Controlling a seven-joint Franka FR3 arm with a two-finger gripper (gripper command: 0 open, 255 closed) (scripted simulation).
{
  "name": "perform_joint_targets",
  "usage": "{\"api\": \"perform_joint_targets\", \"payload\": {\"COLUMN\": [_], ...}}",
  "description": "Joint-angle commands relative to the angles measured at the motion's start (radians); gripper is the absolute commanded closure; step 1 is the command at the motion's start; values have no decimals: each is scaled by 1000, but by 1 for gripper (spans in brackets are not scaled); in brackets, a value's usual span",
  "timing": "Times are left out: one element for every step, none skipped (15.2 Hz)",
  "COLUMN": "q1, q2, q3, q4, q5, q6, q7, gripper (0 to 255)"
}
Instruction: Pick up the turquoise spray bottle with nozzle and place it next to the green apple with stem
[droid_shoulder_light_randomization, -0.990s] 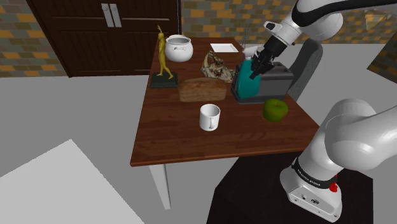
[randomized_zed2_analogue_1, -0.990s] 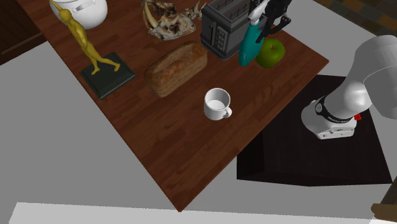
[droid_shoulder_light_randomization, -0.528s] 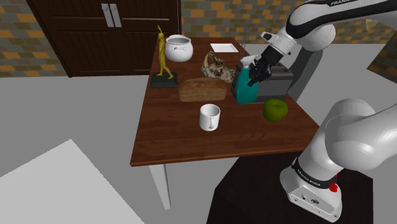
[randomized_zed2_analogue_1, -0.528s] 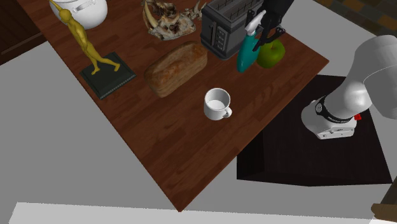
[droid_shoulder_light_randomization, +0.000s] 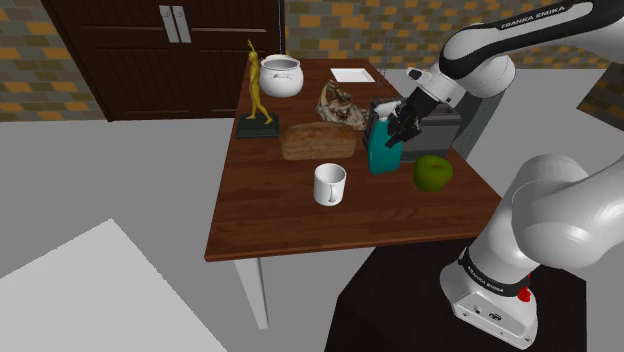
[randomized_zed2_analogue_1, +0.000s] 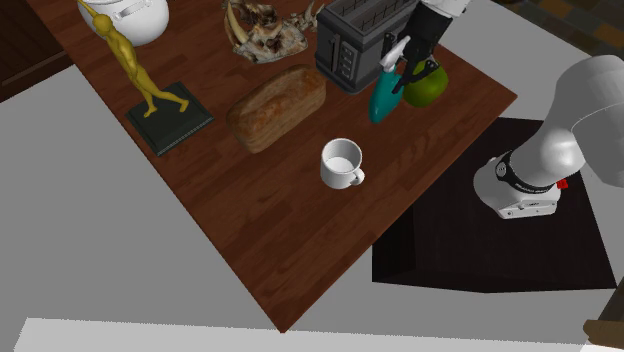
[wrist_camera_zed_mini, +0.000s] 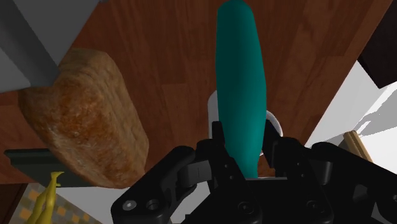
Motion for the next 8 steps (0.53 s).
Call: {"api": "perform_joint_targets", "payload": {"q1": [11, 18, 25, 32, 40, 49, 59, 69], "q2": [17, 26, 35, 45, 55, 65, 75, 86], "q3": [-17, -27, -36, -46, -57, -68, -79, -91], "q4": [-15, -22, -28, -34, -40, -45, -50, -55], "q5": [7, 12, 16, 21, 27, 33, 40, 48], "q6": [32, 47, 62, 77, 92, 107, 122, 137], "q7": [-19, -28, -38, -48, -59, -70, -81, -93], "gripper": [255, 255, 255, 255, 255, 255, 255, 255]}}
